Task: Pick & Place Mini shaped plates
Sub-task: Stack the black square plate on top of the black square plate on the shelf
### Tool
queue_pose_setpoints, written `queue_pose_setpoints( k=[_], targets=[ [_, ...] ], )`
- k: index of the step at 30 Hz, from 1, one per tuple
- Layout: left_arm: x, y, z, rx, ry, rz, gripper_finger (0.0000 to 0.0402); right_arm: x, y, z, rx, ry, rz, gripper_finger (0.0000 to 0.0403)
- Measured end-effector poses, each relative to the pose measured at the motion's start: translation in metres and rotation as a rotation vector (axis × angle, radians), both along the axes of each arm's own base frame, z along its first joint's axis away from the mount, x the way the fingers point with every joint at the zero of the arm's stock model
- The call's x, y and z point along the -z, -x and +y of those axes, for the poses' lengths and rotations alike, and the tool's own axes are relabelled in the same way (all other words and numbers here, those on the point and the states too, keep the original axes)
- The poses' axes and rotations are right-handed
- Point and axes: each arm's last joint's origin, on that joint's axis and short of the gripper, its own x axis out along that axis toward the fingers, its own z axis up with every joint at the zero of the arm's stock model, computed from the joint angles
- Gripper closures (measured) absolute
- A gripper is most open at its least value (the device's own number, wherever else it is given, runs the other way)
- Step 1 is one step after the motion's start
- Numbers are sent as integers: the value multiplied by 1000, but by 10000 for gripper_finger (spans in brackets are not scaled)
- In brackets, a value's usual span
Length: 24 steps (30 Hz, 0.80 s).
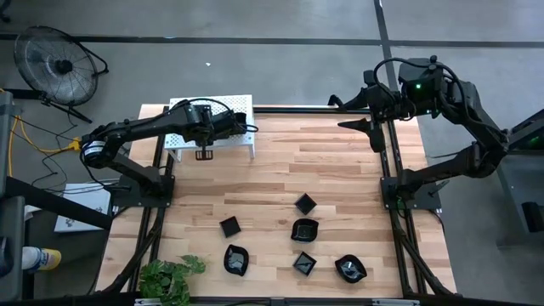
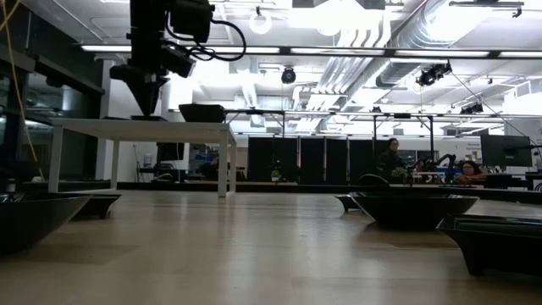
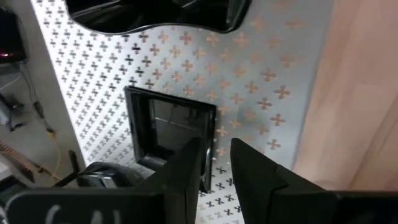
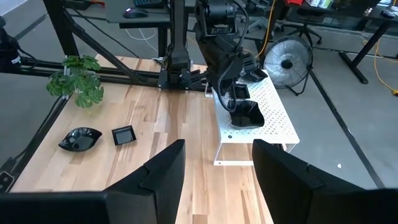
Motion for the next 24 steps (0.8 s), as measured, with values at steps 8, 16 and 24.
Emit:
queue_pose_setpoints(
  k=[8,16,24],
  targets=[
    [-8,5,-2,-77,12,3,316,1,1,0,1,-7,14,220],
    [-33,8,-4,-132,1,-75,316,1,1,0,-2,-10,14,220],
    [-70,18,-28,-140,-28,-236,316,4,2,1,-17,-38,39,220]
  ],
)
